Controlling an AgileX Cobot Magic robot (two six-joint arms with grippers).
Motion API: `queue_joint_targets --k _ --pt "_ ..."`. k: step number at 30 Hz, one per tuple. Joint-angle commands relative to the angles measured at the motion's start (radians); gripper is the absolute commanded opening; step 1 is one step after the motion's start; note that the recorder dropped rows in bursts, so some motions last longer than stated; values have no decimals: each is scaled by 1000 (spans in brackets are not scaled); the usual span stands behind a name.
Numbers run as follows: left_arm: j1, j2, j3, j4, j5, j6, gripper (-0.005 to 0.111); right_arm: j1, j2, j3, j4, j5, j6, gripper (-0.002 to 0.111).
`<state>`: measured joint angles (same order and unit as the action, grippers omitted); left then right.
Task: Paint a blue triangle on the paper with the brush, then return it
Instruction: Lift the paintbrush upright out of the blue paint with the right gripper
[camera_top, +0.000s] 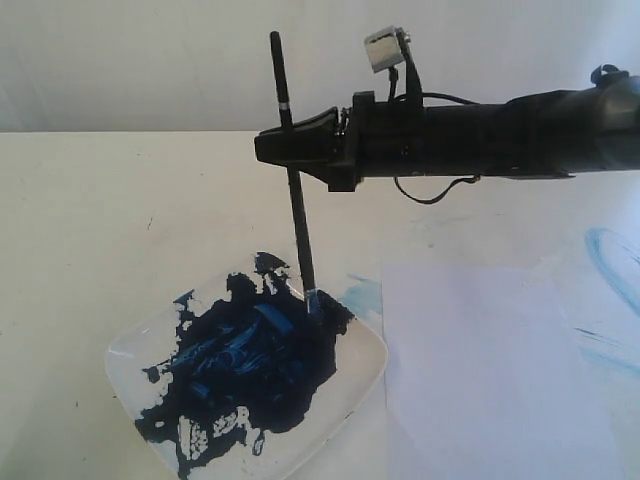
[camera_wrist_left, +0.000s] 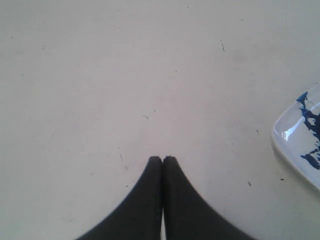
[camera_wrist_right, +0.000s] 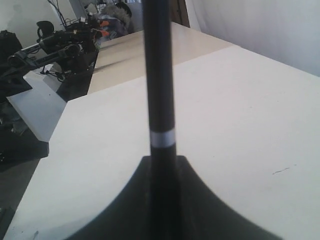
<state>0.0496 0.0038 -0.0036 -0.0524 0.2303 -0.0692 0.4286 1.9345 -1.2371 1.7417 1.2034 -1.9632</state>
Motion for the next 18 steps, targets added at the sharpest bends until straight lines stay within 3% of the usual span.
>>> queue_joint_targets --k 1,18 --pt "-6 -4 4 0 -4 -1 0 19 22 -25 3 -22 -18 0" --pt "-6 -4 4 0 -4 -1 0 19 49 -72 3 -4 -8 0"
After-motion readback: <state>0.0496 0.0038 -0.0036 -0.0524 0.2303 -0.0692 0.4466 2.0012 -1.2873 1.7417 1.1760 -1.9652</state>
